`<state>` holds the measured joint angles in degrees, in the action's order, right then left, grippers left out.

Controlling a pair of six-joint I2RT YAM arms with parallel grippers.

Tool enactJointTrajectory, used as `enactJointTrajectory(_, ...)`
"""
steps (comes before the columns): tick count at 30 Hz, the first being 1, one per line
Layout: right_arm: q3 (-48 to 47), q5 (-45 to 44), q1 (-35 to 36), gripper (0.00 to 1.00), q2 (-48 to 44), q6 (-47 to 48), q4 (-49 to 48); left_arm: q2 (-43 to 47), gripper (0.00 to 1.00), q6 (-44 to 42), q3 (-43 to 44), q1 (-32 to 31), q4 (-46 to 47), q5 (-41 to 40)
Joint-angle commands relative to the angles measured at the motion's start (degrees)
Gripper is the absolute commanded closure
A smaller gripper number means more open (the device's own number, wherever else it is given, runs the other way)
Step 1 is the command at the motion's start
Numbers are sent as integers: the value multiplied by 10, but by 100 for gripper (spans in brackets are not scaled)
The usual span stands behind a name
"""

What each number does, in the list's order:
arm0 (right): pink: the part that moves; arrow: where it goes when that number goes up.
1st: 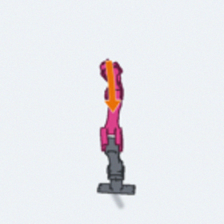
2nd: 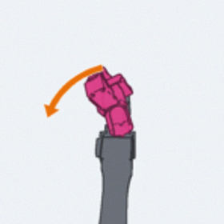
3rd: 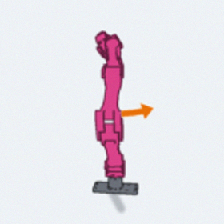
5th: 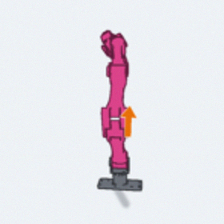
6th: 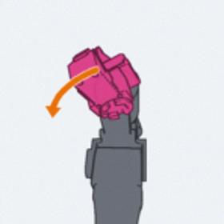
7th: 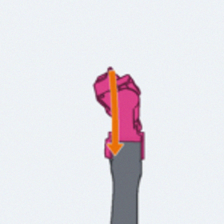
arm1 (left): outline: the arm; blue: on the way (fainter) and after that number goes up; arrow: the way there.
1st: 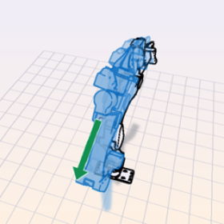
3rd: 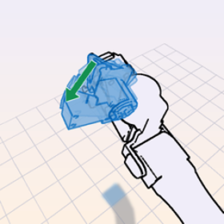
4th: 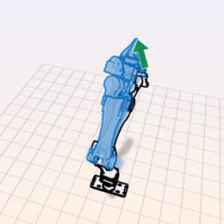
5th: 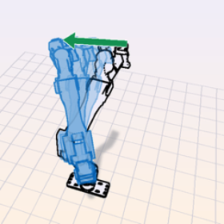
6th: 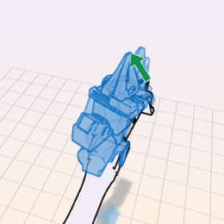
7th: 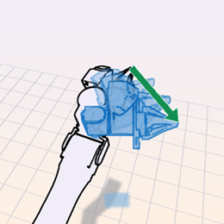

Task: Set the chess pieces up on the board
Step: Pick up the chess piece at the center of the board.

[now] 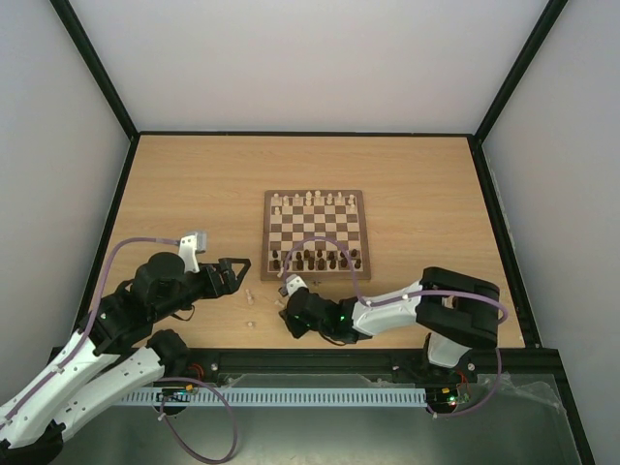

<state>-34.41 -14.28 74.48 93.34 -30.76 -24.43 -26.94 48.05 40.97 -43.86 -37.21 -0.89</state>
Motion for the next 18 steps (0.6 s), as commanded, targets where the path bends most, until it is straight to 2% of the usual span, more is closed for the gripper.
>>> enactJointTrajectory(1,-21,-28,6,69,28,11,2,0,1,4,-5,-3,5,1)
enactJointTrajectory(6,-33,-37,5,69,47,10,8,-5,1,2,-7,-3,11,3)
enactJointTrajectory(18,-32,-31,6,83,55,14,15,-7,1,2,-9,-3,16,7)
